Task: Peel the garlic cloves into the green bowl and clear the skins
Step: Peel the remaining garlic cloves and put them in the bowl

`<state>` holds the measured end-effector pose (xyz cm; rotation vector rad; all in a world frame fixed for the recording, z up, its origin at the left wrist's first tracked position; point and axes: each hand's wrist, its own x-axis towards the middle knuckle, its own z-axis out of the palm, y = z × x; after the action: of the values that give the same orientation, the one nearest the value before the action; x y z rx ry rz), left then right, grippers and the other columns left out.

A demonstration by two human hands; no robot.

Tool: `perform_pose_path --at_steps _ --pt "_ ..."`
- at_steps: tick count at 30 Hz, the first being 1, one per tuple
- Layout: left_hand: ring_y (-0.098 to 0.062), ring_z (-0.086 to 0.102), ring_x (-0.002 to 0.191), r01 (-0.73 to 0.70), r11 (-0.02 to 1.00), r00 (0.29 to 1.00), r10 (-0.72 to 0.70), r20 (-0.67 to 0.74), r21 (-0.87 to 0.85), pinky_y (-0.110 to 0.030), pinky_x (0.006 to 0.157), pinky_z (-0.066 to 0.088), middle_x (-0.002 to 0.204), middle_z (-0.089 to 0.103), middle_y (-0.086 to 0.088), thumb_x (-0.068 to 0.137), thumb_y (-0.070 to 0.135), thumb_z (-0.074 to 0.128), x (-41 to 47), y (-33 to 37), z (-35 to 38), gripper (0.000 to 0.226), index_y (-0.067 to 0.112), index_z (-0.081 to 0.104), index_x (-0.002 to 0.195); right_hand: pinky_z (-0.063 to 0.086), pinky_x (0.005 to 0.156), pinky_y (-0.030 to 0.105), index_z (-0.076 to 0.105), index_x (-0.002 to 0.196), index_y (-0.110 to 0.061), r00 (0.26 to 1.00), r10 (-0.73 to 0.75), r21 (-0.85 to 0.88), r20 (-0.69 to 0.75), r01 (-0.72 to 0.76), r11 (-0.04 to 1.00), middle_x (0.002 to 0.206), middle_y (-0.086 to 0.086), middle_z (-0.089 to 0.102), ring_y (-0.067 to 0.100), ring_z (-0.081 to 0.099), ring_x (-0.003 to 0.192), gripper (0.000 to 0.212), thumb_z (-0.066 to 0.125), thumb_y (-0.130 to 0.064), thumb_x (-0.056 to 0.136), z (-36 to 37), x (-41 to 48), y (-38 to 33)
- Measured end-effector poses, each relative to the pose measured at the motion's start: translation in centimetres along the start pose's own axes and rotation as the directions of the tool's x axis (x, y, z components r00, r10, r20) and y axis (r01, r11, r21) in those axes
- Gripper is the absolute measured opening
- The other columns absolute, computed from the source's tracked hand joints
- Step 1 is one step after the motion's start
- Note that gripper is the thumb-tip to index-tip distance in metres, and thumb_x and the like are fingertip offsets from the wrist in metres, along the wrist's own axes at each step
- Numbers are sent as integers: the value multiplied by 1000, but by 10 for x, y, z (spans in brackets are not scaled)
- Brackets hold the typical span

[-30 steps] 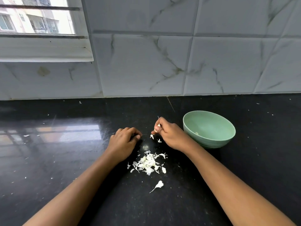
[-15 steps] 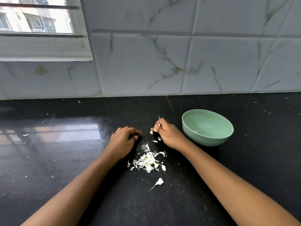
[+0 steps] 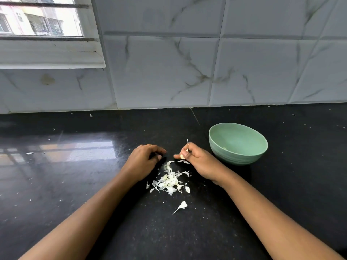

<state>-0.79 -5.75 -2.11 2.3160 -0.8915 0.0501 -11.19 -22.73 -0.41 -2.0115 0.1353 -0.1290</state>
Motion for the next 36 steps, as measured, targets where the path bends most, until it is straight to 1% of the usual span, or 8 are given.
perform_pose_path --at_steps 2,5,10,15,18,21,29,36 --pt "-5 60 86 5 1000 1000 -5 -20 -25 -21 75 42 88 69 14 87 24 67 -2 4 -3 9 27 74 93 45 87 24 45 88 -17 999 1 215 53 -12 977 102 3 70 14 66 96 16 38 -21 102 1 -3 -3" --pt "0 61 73 -3 998 999 1 -40 -60 -15 64 42 75 69 17 81 33 73 -6 11 -8 3 31 75 80 44 81 24 46 87 -20 999 -28 168 -33 34 985 94 -4 69 9 64 85 16 39 -22 101 -3 -2 -6" --pt "0 64 70 -67 993 996 62 -57 -92 -22 69 51 68 69 19 72 32 81 -12 18 -12 8 33 74 68 49 63 31 56 90 -10 984 -76 93 -160 92 991 68 0 52 12 50 60 13 49 -18 98 -6 -1 -4" --pt "-4 64 77 -106 986 990 92 -105 -132 -28 72 50 78 67 19 59 56 78 -11 15 -13 30 29 66 65 56 56 27 60 96 -7 992 -4 287 -123 40 957 74 5 55 6 55 57 6 55 -9 94 -9 -4 -8" --pt "-2 64 83 -80 987 993 66 -98 -140 -27 75 50 82 69 20 80 37 72 -8 14 -11 6 37 69 75 58 61 24 61 97 -4 997 43 333 -58 -22 943 83 7 57 7 60 66 8 58 -10 93 -8 -5 -6" --pt "5 63 86 -88 989 996 84 -41 -117 -13 75 45 86 69 28 87 13 66 -8 12 -10 35 48 64 92 57 61 22 62 90 -7 998 29 314 -53 -11 949 80 7 59 6 62 65 8 57 -2 92 -7 -4 -4" --pt "9 57 75 -103 994 995 103 -8 27 -8 67 39 89 70 18 88 36 63 -12 22 -9 17 34 71 103 56 60 21 67 87 -12 991 -29 -12 -133 27 1000 67 1 62 10 61 61 8 69 -5 84 -4 1 3" --pt "-16 47 120 -100 976 988 75 132 193 -39 102 38 128 58 13 93 27 55 -3 4 4 29 32 62 121 48 75 25 71 90 -20 954 -259 -602 -151 119 789 85 -4 72 10 64 80 8 70 -21 83 -5 0 -10"
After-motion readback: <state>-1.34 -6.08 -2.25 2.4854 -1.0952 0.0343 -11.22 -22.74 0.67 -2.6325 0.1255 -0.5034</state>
